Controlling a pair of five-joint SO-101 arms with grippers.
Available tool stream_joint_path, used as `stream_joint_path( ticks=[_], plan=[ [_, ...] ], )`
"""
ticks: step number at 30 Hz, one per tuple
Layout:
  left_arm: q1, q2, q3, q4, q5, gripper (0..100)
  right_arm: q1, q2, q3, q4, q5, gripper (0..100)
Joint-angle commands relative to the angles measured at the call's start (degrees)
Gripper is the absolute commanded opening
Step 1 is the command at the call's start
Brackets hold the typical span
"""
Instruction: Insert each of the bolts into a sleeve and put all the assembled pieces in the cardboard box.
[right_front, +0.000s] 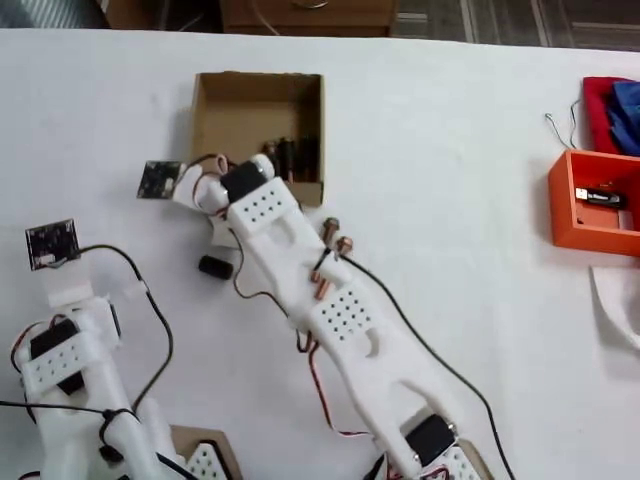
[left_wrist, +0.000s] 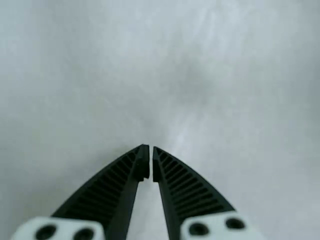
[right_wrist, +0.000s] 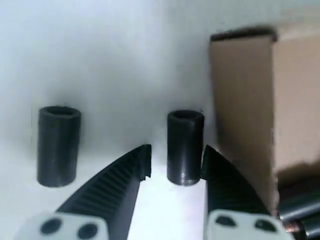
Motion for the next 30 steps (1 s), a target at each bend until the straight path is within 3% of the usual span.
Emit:
stream_joint_path(
  ticks=[1, 5, 9, 15, 20, 23, 30],
  plan=[
    [-0.2, -0.4, -0.2, -1.0, -0.5, 5, -1.0, -0.7, -0.9, -0.5, -0.4, 15.9],
    [-0.2, -0.4, -0.2, -1.0, -0.5, 5, -0.8, -0.7, 0.5, -0.5, -0.4, 14.2],
    [-0.2, -0.4, -0.2, -1.0, -0.5, 5, -0.7, -0.7, 0.7, -0.2, -0.4, 0.9],
    [-0.2, -0.4, -0.2, -1.0, -0.5, 5, -0.8, -1.7, -0.6, 3.3, -1.1, 2.0],
    [-0.2, -0.4, -0.2, -1.0, -0.5, 5, 0.6, -3.6, -8.2, 8.8, -15.2, 1.9],
    [-0.2, -0.4, -0.2, -1.0, -0.5, 5, 2.3, -5.0, -11.3, 8.9, -19.0, 1.9],
    [-0.2, -0.4, -0.2, -1.0, -0.5, 5, 5.8, -16.0, 1.3, 9.2, -26.7, 1.9]
  ],
)
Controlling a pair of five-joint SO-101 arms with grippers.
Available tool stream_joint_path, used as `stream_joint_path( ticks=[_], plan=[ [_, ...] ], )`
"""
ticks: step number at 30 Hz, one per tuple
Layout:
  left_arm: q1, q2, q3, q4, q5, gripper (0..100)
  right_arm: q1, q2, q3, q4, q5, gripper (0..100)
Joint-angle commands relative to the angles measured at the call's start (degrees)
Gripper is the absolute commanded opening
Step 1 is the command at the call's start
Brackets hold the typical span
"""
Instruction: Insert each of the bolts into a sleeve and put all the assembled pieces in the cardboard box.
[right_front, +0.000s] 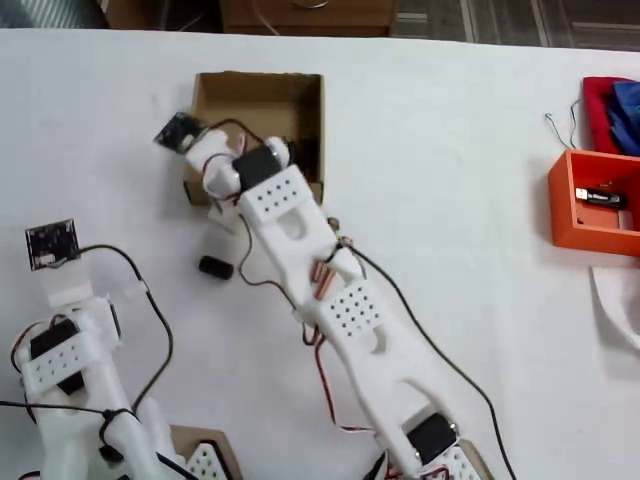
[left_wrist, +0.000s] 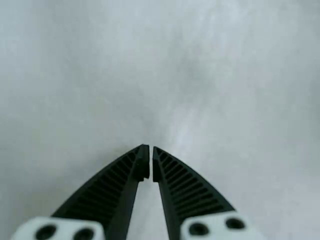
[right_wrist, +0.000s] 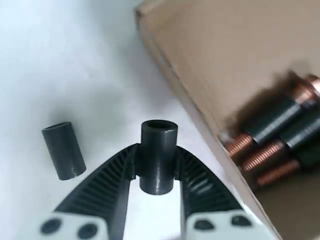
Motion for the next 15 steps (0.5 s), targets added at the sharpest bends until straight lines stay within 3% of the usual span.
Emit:
stream_joint_path(
  ticks=[1, 10, 15],
  plan=[
    [-0.2, -0.4, -0.2, -1.0, -0.5, 5, 2.9, -12.7, 8.9, 1.6, -3.9, 1.9],
    [-0.2, -0.4, -0.2, -1.0, -0.5, 5, 6.0, -48.2, 57.1, -1.3, -4.6, 2.0],
    [-0.1, -0.4, -0.2, -1.0, -0.5, 5, 4.3, -61.2, 91.9, -24.5, -4.6, 1.9]
  ],
)
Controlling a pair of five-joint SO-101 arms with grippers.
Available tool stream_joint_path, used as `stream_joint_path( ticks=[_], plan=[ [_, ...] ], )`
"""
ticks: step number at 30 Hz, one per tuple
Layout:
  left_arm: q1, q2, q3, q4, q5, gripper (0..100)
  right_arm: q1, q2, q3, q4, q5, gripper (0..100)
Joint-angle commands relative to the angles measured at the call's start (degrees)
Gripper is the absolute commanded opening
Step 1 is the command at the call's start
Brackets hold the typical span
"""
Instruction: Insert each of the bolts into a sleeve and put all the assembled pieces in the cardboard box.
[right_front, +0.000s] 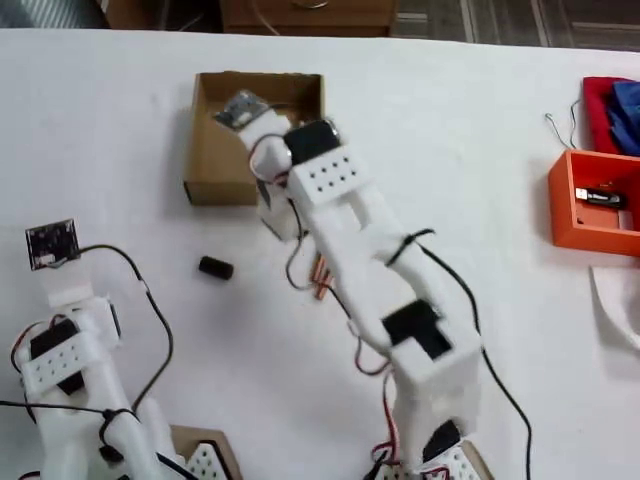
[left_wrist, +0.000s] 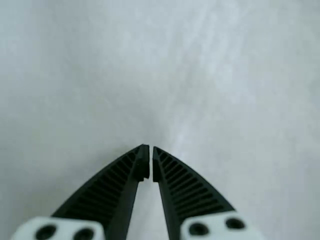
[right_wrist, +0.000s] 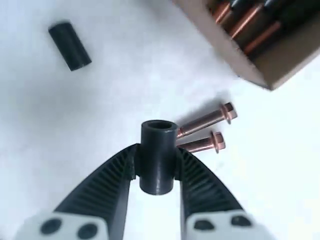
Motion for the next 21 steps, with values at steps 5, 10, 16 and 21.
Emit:
stream_joint_path(
  ticks=[5, 10, 16, 21],
  plan=[
    [-0.1, -0.4, -0.2, -1.0, -0.5, 5, -4.1, -13.8, 43.8, -33.0, -0.5, 1.9],
    [-0.1, -0.4, -0.2, -1.0, -0.5, 5, -6.3, -13.8, 48.8, -37.1, -0.7, 1.9],
    [-0.1, -0.4, -0.2, -1.0, -0.5, 5, -6.8, -13.8, 48.7, -37.3, -0.7, 2.2],
    [-0.1, -0.4, -0.2, -1.0, -0.5, 5, -6.7, -13.8, 49.0, -36.1, -0.8, 14.8]
  ],
)
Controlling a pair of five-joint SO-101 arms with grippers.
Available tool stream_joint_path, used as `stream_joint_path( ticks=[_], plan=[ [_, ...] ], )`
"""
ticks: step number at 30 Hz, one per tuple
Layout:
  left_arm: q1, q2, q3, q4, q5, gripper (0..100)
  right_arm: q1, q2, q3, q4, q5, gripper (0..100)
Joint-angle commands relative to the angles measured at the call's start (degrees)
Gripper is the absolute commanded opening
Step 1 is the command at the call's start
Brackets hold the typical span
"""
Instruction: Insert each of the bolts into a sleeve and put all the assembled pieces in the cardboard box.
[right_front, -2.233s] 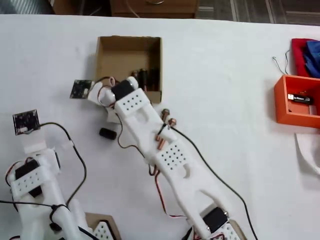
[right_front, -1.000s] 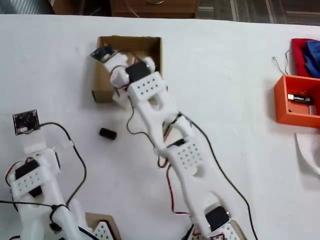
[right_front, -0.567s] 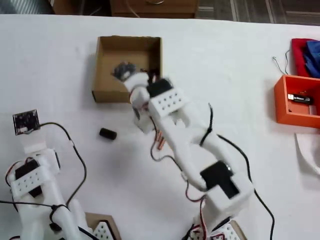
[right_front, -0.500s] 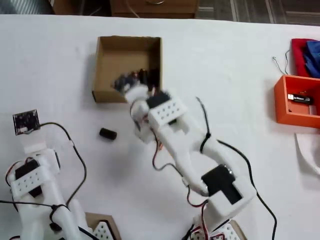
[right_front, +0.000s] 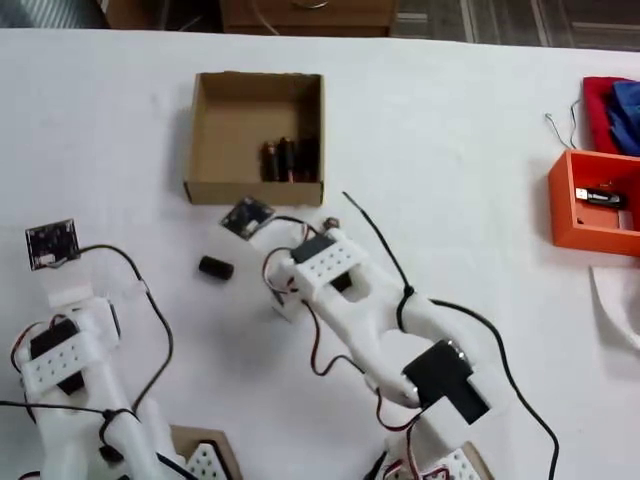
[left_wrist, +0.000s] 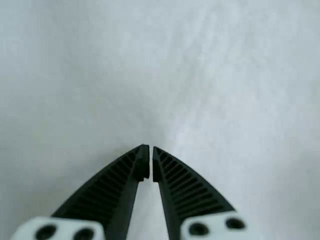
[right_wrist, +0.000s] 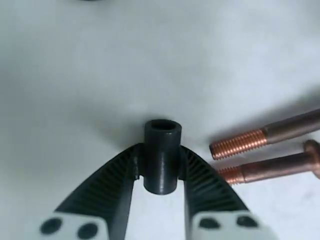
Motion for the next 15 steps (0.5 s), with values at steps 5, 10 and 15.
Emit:
stream_joint_path(
  ticks=[5, 10, 15],
  plan=[
    [-0.2, -0.4, -0.2, -1.0, -0.5, 5, -0.8, -2.2, 0.1, 1.3, -0.3, 17.3],
    [-0.2, -0.4, -0.2, -1.0, -0.5, 5, -0.7, -2.1, 0.1, 1.1, -0.1, 11.2],
    [-0.2, -0.4, -0.2, -0.9, -0.5, 5, -0.7, -1.5, 0.1, 1.3, 0.0, 9.0]
  ],
)
